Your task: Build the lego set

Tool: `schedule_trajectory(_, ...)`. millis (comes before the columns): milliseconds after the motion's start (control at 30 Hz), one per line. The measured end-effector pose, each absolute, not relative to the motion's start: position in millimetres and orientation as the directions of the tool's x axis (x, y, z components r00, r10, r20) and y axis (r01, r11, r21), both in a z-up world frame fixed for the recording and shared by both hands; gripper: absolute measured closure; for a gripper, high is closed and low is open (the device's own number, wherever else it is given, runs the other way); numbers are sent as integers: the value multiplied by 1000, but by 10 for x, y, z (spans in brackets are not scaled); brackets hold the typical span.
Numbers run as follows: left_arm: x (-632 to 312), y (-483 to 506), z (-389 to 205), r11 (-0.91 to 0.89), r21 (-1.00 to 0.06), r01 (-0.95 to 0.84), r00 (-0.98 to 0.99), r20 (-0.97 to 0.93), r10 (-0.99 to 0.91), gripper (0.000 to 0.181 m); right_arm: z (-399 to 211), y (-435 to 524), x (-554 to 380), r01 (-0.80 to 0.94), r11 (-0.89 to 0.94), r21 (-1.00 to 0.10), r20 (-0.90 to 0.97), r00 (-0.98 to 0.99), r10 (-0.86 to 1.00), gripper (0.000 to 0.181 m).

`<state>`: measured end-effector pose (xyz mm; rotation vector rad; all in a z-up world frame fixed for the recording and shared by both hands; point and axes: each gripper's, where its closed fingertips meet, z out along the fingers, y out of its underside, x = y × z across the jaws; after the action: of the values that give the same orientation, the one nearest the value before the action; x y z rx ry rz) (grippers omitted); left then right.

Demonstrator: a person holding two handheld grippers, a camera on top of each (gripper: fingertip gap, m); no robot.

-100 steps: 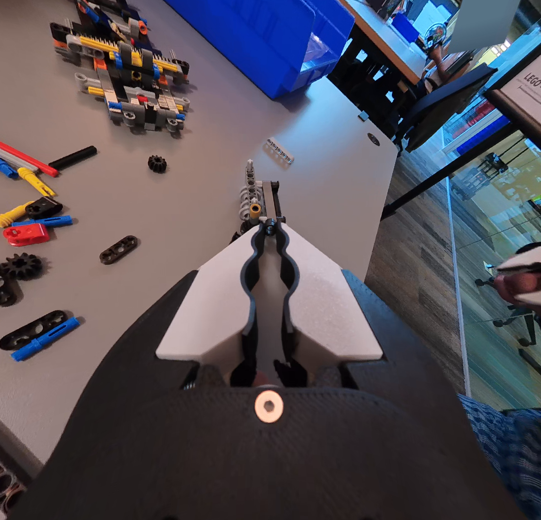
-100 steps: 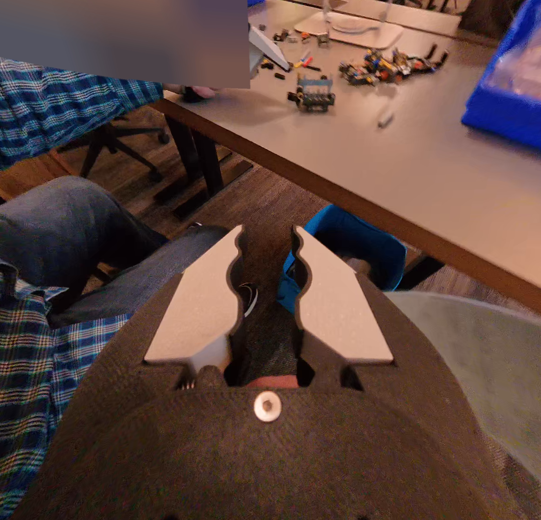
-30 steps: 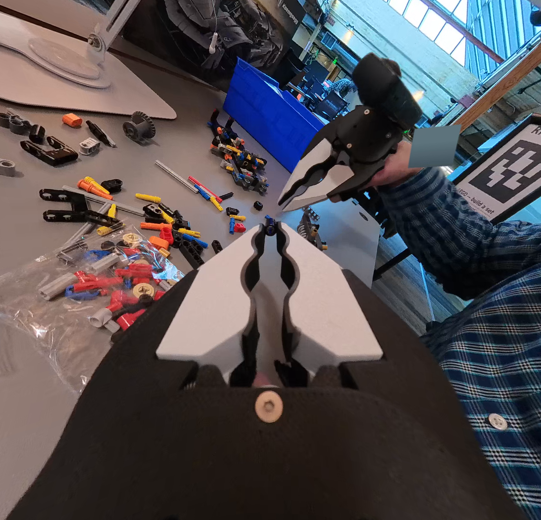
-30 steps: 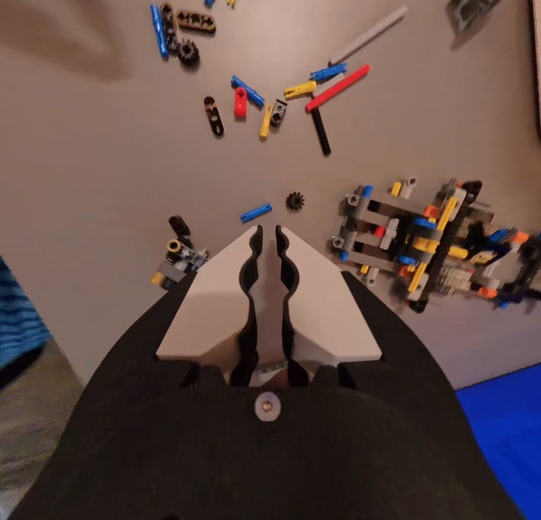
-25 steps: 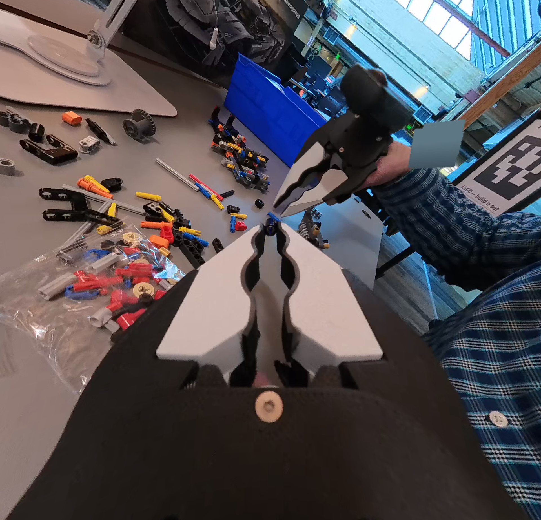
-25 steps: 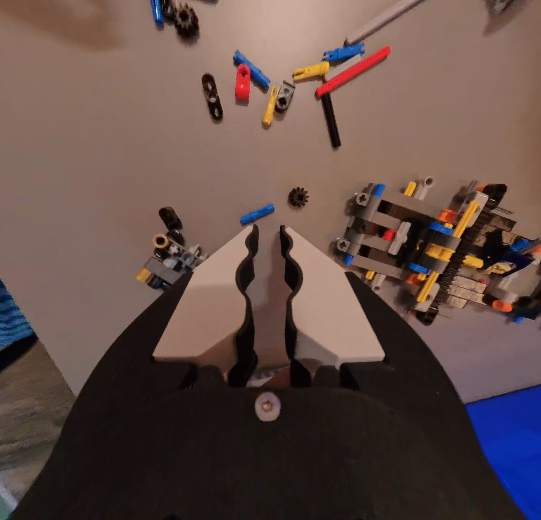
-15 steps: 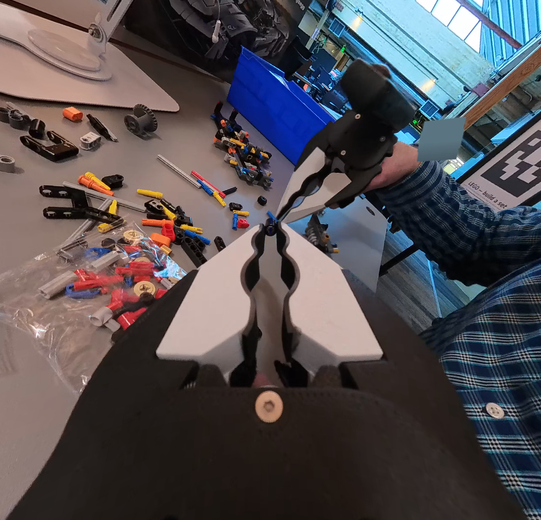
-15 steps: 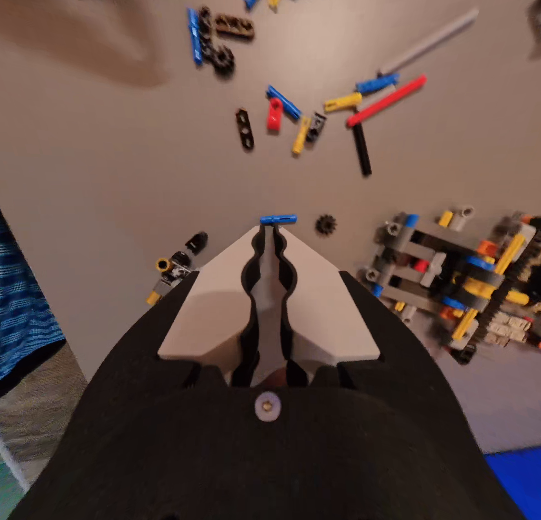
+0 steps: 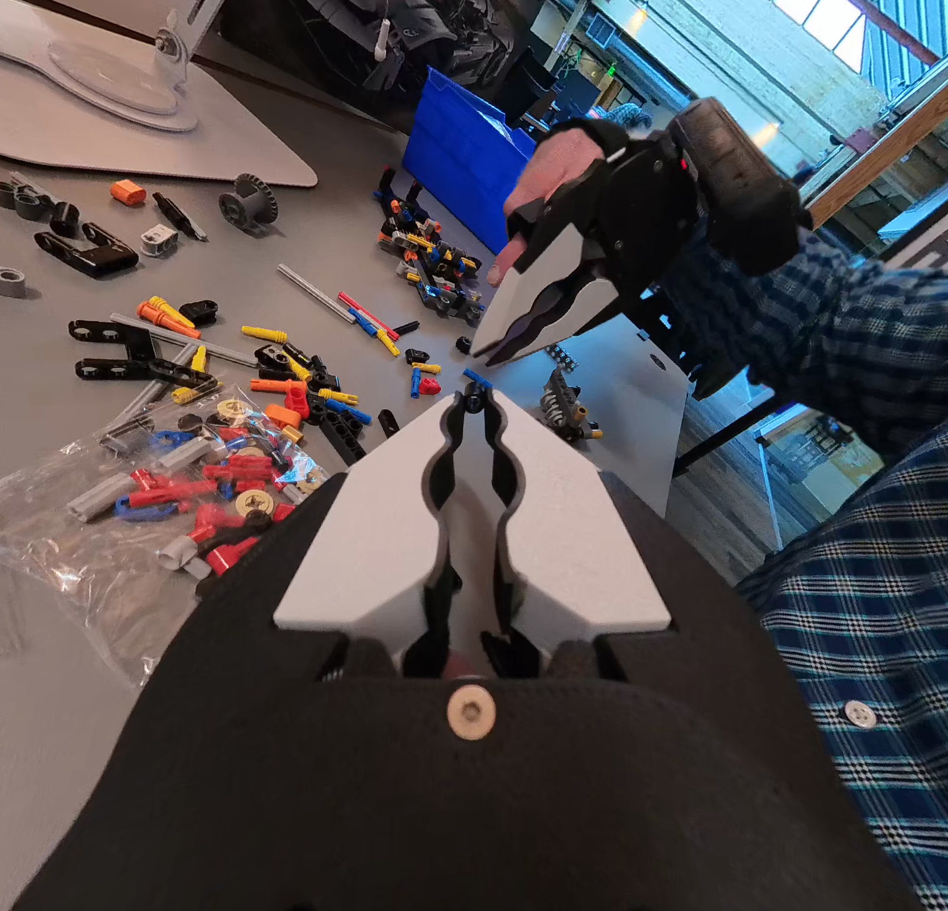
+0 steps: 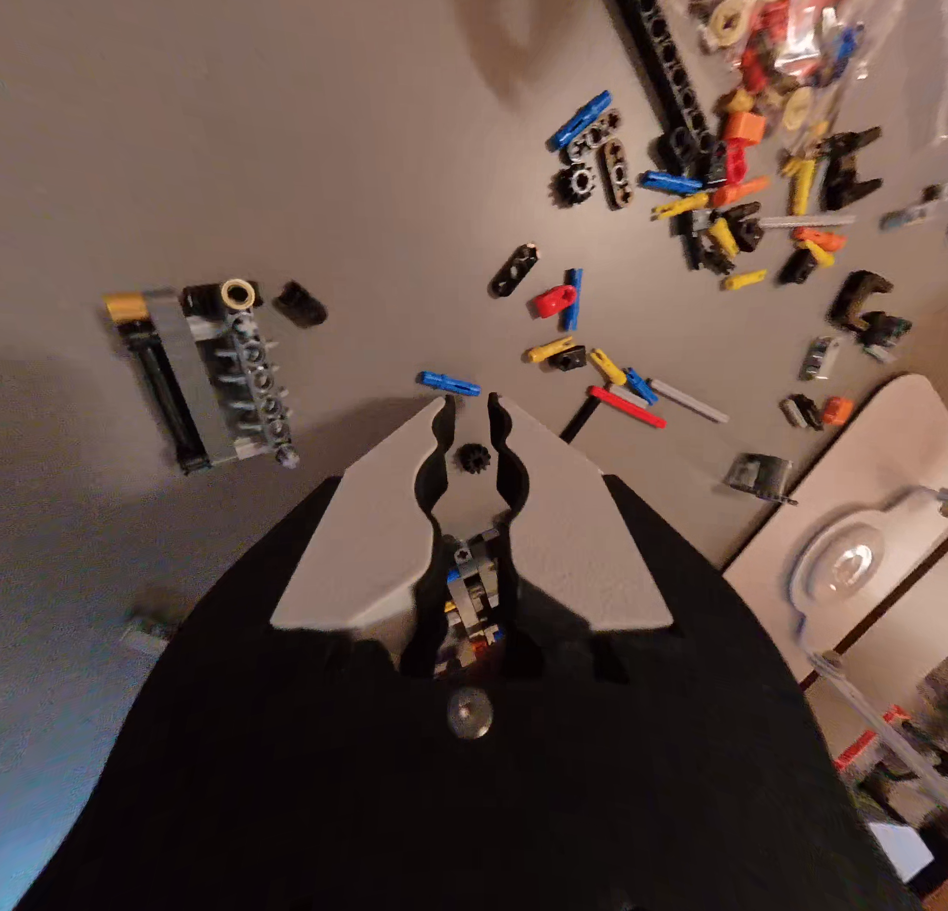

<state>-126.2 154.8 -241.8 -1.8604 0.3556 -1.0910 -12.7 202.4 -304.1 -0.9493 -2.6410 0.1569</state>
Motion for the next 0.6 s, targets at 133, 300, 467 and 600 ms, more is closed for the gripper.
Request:
schedule_trajectory(133, -1253, 1555, -2435, -540, -822, 181, 571, 535, -622, 176, -3077, 2035, -142, 510, 846, -153, 247, -809, 533, 171)
schedule_trajectory(300, -1241, 1555, -2452, -548, -819, 172, 573, 535, -621, 176, -3156, 1990, -130, 452, 880, -145, 192, -860, 473, 174)
schedule_trajectory(467, -1230, 1553, -2461, -551, -818, 164, 574, 533, -622, 176, -3171, 1971, -140, 512, 835, -202, 154, -825, 543, 180)
schedule_trajectory(600, -1232, 1553, -2457, -548, -820, 165, 576, 531, -622, 177, -3169, 1946, -188, 641, 719, -270, 116, -719, 685, 180)
